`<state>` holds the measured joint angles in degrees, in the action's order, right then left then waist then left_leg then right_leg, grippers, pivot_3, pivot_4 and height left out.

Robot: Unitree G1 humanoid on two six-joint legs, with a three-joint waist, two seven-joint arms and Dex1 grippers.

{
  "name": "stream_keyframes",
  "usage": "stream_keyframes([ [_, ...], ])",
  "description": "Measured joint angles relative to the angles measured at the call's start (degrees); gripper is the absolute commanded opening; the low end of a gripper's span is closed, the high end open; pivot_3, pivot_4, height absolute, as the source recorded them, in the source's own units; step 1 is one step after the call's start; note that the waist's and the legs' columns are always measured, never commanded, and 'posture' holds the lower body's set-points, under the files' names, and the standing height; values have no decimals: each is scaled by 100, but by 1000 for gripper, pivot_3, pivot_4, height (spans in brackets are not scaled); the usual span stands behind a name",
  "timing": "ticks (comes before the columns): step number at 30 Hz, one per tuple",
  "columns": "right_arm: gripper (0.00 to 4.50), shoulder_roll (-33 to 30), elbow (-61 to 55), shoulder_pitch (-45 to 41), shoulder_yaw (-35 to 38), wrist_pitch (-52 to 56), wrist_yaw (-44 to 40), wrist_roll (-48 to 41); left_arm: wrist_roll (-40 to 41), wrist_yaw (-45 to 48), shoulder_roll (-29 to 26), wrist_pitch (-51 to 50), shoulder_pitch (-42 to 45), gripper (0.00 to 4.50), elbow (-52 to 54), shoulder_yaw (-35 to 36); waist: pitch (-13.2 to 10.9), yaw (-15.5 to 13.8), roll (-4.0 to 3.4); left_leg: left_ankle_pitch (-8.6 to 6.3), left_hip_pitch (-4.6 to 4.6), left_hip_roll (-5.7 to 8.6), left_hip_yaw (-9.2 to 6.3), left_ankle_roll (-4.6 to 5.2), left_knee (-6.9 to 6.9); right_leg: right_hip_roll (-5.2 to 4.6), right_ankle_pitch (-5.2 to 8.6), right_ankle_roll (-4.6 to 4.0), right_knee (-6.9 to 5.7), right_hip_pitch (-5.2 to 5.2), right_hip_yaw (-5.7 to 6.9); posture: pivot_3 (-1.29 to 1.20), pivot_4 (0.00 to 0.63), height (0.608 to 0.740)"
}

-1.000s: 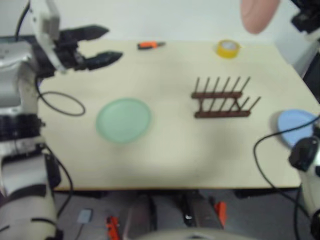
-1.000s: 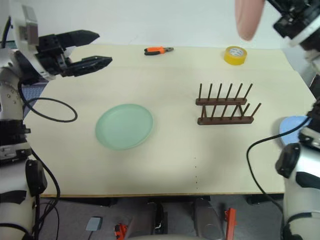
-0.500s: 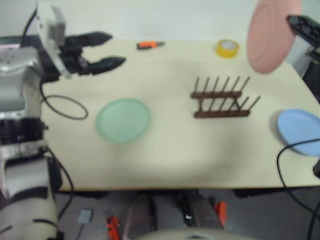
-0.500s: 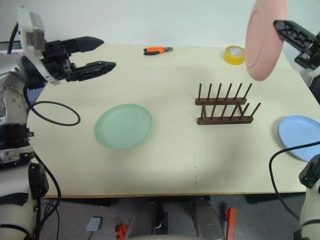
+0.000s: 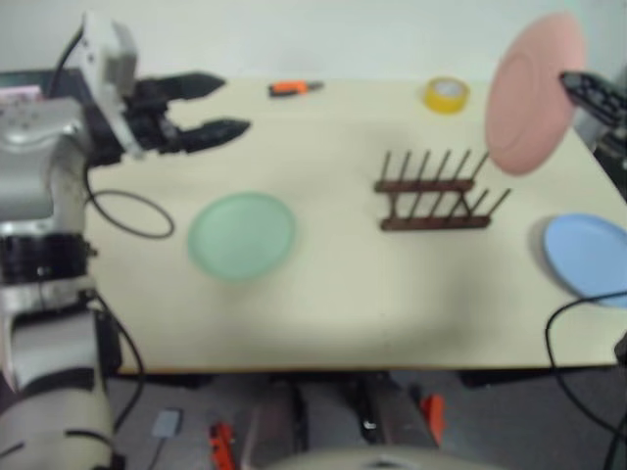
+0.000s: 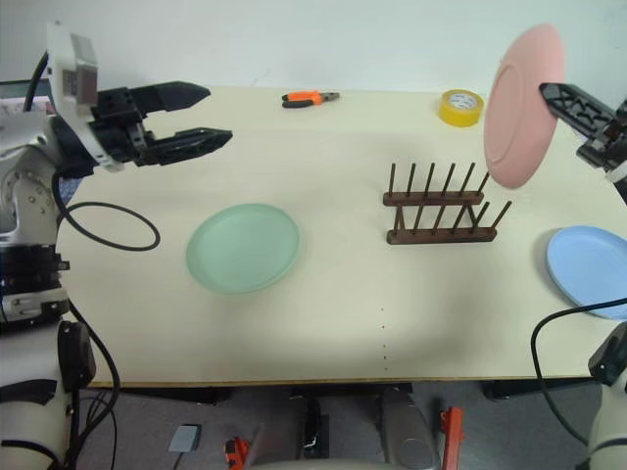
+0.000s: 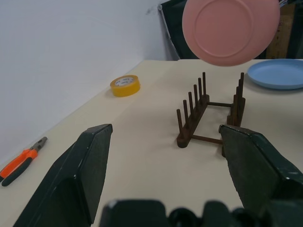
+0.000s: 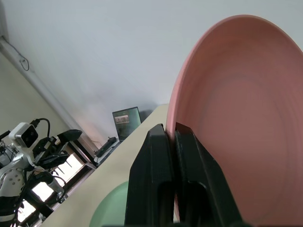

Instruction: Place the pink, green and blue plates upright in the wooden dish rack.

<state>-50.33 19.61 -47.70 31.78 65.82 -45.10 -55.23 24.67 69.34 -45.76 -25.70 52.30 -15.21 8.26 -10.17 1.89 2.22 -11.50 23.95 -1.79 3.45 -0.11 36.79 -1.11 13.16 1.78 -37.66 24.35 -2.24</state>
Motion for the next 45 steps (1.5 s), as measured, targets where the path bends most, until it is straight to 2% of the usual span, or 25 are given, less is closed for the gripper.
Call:
stream_keyframes([
  [9,0,0,183,129,-52,-46,-243,49,219,113,-87,-157,-167,3953,356,1,0,2,0,0,0,0,-1,0,-1,1,1,-1,1,0,0,0,150,740],
  [45,0,-117,957,213,-394,-470,-1127,701,231,122,-142,-286,-233,3953,435,-9,0,1,0,0,0,0,-1,0,-5,2,3,-3,8,0,1,0,150,740],
])
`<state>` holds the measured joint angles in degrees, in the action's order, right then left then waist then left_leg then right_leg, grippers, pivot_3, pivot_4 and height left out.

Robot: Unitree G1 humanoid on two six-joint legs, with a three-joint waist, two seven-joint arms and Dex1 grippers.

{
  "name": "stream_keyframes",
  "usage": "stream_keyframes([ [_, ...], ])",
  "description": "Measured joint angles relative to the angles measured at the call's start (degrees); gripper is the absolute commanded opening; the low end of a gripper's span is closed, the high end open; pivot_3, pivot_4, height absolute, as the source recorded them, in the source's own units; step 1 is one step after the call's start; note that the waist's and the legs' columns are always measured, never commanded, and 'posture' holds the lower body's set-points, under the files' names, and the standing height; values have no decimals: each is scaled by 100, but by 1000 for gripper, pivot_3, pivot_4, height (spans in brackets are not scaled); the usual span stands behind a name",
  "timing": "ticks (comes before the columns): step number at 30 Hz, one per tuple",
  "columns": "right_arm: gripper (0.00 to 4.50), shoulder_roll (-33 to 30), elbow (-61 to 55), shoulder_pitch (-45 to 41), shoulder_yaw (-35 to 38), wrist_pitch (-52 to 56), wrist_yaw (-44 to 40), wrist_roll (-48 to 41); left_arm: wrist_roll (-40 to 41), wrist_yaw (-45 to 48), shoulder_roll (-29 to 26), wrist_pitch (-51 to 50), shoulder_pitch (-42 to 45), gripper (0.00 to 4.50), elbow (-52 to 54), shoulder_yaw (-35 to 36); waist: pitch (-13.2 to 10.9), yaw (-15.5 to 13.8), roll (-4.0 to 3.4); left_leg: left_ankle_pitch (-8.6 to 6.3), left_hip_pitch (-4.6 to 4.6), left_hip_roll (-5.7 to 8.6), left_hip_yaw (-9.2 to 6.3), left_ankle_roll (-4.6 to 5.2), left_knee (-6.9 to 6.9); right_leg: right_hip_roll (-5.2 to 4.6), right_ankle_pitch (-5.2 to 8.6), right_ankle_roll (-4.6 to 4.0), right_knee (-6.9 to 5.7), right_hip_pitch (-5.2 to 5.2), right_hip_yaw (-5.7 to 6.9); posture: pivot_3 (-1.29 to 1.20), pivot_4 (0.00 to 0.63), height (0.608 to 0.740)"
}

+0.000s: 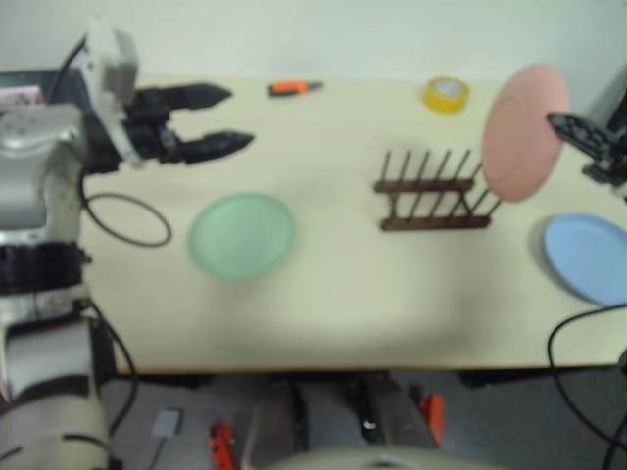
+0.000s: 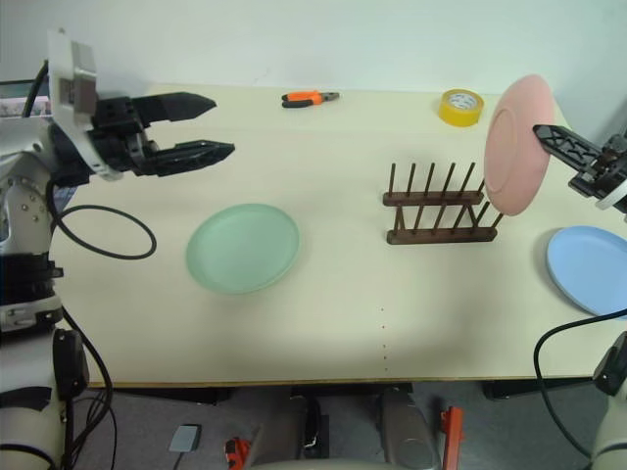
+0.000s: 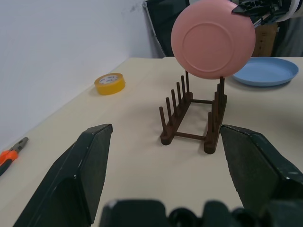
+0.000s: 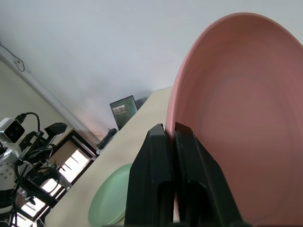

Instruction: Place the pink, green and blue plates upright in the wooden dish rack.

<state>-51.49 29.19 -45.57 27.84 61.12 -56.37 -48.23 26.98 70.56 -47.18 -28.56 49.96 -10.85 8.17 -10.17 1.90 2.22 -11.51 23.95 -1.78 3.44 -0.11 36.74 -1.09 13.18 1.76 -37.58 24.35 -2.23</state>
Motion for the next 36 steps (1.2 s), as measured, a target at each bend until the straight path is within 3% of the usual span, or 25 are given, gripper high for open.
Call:
stream_keyframes([
  [36,0,-129,1137,-435,-736,-448,-1006,908,1,-48,-133,-258,-189,3953,338,0,0,6,0,0,0,1,4,0,-42,1,-10,15,56,-6,-1,0,150,740],
])
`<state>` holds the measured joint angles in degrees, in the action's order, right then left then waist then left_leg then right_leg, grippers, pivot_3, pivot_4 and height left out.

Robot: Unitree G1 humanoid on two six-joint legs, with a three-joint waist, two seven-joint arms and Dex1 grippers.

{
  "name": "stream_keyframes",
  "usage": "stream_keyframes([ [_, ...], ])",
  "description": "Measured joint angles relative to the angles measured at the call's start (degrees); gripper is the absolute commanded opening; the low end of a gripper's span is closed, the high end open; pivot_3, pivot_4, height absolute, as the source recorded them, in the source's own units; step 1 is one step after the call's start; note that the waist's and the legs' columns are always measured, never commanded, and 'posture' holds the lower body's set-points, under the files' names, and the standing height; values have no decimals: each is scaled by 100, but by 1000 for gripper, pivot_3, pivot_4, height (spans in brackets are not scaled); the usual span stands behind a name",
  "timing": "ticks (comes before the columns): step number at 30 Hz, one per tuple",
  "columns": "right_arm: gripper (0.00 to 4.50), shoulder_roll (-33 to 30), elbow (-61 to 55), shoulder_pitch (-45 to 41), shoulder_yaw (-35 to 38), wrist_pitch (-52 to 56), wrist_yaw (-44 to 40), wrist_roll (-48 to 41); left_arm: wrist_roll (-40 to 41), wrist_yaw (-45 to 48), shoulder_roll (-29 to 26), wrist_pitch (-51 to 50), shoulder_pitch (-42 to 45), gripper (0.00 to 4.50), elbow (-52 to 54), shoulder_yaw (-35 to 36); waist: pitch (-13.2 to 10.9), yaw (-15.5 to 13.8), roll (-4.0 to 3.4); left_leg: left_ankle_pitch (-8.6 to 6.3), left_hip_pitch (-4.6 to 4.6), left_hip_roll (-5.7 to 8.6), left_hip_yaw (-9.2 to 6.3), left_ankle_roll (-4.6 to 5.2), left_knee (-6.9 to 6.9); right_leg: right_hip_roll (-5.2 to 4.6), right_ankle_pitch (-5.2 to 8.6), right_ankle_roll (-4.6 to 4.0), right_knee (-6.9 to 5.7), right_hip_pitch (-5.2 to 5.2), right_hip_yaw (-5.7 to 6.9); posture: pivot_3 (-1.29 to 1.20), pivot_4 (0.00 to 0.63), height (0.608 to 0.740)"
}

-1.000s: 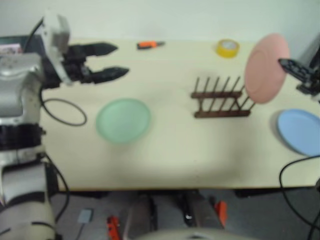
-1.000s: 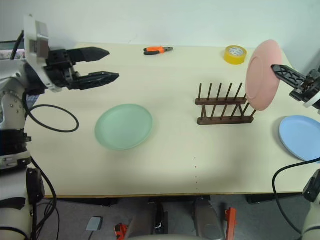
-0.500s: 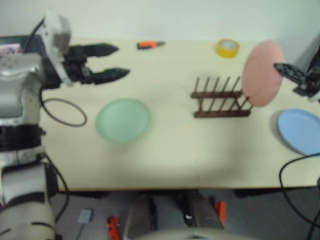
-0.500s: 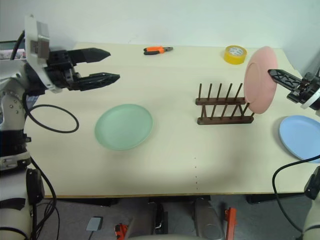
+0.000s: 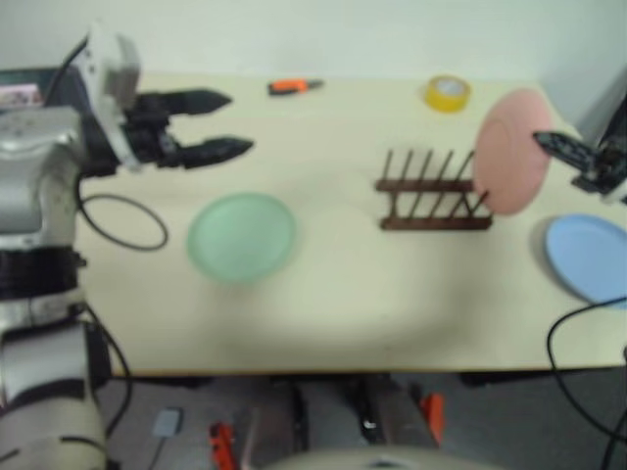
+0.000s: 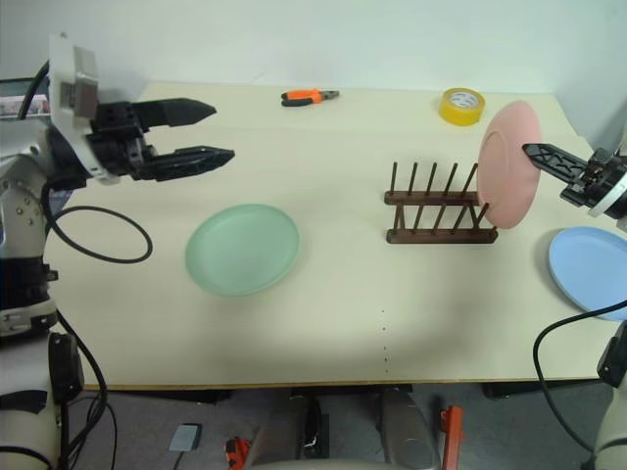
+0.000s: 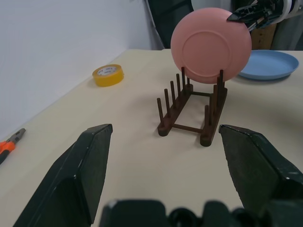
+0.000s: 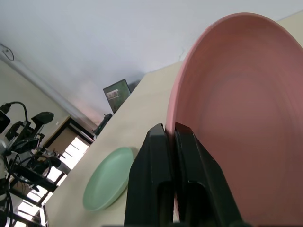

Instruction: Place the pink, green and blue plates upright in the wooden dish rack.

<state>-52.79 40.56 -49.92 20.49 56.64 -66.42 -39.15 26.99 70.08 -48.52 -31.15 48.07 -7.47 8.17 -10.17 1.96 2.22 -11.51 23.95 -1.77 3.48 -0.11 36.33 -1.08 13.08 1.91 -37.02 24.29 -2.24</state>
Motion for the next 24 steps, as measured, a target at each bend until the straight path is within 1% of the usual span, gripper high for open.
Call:
stream_keyframes([
  [4,0,-23,-38,-11,-158,-186,-122,156,4,-80,-5,-91,-57,3953,80,2,0,1,0,0,-4,0,0,0,-2,2,1,-1,-2,-1,0,0,150,740],
  [5,473,-28,-38,-21,-169,-217,-142,199,17,-83,-5,-101,-90,3982,116,2,0,2,0,0,-4,0,1,0,-2,1,0,-1,-2,-1,-1,0,150,740],
  [6,651,-39,-33,-22,-210,-223,-146,219,27,-86,-6,-109,-120,3982,138,4,0,2,0,0,-4,0,1,0,-2,1,0,-1,-2,-1,-1,0,150,740],
  [17,4405,-39,-17,-21,-335,-254,-227,285,101,-198,-47,-205,-242,3982,281,7,0,-5,0,0,-3,1,0,0,-4,0,0,-1,0,-1,0,0,150,740],
  [24,4405,-133,-18,-16,-310,-483,-205,428,98,-201,-46,-202,-237,3982,278,4,0,-6,0,0,-3,2,1,0,-4,0,0,-1,1,0,0,0,150,740],
])
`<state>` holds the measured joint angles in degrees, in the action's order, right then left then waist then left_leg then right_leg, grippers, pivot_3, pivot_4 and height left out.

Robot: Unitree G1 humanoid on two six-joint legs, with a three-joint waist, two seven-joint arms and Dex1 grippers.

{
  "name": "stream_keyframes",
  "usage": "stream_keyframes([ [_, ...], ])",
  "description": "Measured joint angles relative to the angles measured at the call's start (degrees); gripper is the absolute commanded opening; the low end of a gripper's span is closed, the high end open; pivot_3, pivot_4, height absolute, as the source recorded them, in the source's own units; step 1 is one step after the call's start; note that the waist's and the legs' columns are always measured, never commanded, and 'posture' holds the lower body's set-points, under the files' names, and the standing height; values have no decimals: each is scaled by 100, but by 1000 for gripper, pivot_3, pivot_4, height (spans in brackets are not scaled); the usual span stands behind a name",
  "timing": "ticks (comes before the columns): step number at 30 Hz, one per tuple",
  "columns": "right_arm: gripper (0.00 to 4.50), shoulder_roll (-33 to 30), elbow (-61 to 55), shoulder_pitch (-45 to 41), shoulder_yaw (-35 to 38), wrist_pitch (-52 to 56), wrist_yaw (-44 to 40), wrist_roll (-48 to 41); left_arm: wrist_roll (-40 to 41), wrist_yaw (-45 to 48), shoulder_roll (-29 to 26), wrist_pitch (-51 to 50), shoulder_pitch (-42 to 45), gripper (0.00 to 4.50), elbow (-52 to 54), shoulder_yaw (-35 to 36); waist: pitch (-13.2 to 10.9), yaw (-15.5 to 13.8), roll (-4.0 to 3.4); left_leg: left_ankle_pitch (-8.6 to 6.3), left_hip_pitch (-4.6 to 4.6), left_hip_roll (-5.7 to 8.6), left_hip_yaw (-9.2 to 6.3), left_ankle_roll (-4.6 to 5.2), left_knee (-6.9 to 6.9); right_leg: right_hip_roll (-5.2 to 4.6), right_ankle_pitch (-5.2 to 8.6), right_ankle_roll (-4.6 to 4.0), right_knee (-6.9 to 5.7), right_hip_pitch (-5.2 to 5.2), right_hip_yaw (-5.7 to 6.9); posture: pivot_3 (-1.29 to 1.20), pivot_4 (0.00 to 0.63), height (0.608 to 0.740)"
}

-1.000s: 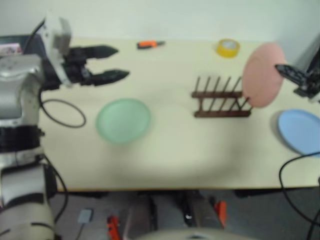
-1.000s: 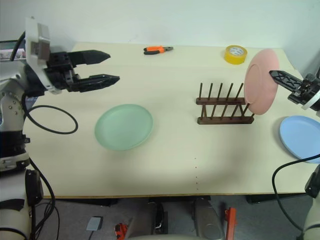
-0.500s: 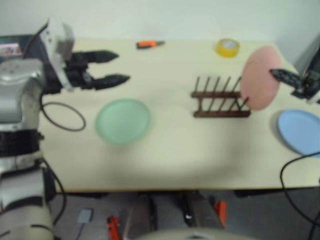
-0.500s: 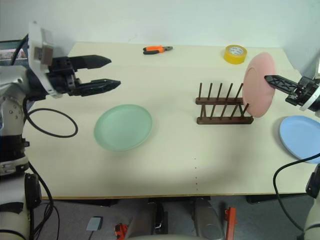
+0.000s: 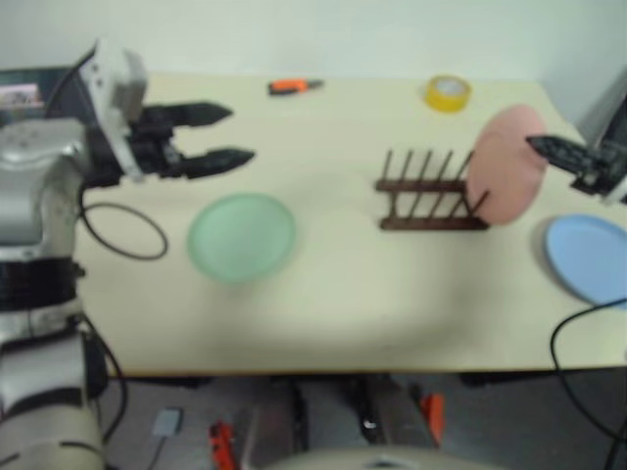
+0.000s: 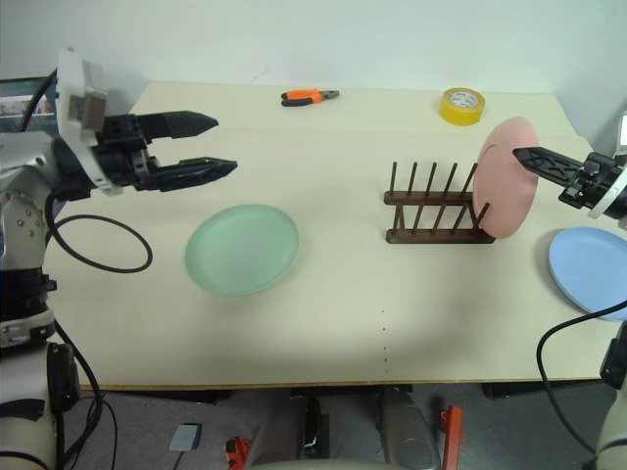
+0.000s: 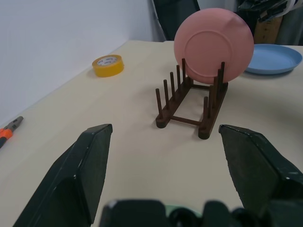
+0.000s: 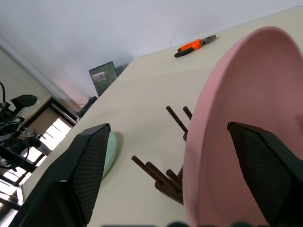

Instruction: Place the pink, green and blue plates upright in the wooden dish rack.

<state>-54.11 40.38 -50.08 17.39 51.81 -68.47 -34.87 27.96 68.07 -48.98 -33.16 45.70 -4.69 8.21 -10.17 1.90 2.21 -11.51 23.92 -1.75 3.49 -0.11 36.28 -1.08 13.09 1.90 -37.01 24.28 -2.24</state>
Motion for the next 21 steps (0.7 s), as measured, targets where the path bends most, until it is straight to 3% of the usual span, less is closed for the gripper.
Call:
stream_keyframes([
  [12,4405,-408,-24,61,284,-366,105,90,-9,-2,55,110,68,3982,-43,-38,0,-3,0,0,-1,0,1,0,0,0,0,0,-1,0,-1,0,150,740],
  [21,4405,-963,-1209,1051,1140,-189,162,-180,-77,12,58,351,133,3982,-316,-102,-1,-10,-4,0,-3,1,2,0,-4,-2,0,0,0,-2,-2,0,150,740],
])
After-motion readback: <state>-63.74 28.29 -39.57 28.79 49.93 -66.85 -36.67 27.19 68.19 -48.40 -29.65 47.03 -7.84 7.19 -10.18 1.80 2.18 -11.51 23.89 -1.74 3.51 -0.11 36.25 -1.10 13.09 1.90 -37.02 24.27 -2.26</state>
